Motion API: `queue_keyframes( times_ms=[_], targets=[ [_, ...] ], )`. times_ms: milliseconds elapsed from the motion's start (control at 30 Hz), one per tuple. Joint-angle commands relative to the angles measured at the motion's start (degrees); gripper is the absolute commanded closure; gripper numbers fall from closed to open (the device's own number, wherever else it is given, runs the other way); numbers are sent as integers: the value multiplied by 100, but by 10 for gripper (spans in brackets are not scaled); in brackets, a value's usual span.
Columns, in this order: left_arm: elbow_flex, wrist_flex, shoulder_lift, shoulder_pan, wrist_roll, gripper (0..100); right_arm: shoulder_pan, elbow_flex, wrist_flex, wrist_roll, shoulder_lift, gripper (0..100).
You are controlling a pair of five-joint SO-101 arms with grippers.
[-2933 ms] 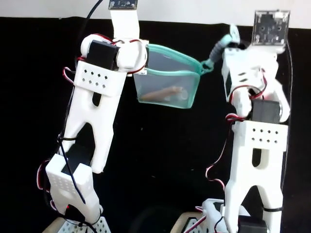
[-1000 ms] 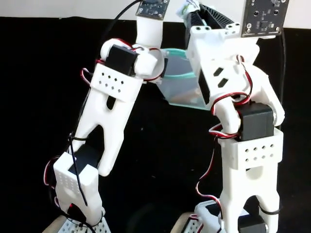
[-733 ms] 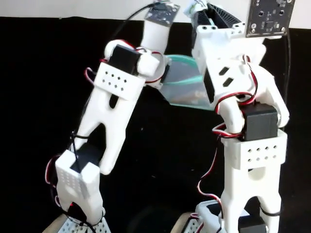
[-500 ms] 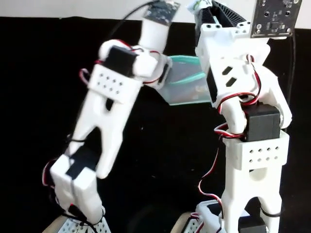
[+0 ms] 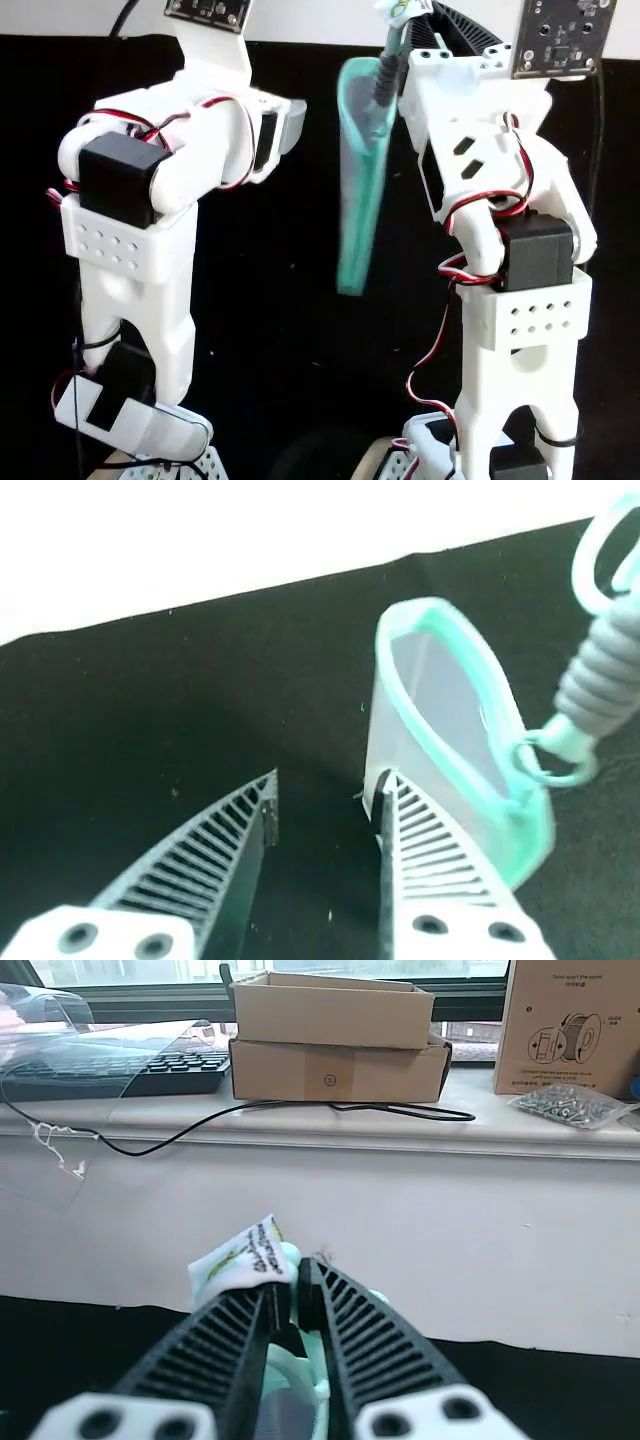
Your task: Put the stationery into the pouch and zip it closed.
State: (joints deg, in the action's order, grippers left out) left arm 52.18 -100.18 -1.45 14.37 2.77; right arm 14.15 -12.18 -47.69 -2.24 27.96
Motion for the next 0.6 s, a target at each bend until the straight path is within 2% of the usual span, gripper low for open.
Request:
queue_keyframes(
  times_ms=[0, 567],
  targets=[
    [-277, -53, -242, -40, -26, 822, -66, -22, 163, 62, 215, 992],
    [-1376, -70, -347, 84, -185, 822, -48, -13, 163, 35, 215, 992]
  ],
)
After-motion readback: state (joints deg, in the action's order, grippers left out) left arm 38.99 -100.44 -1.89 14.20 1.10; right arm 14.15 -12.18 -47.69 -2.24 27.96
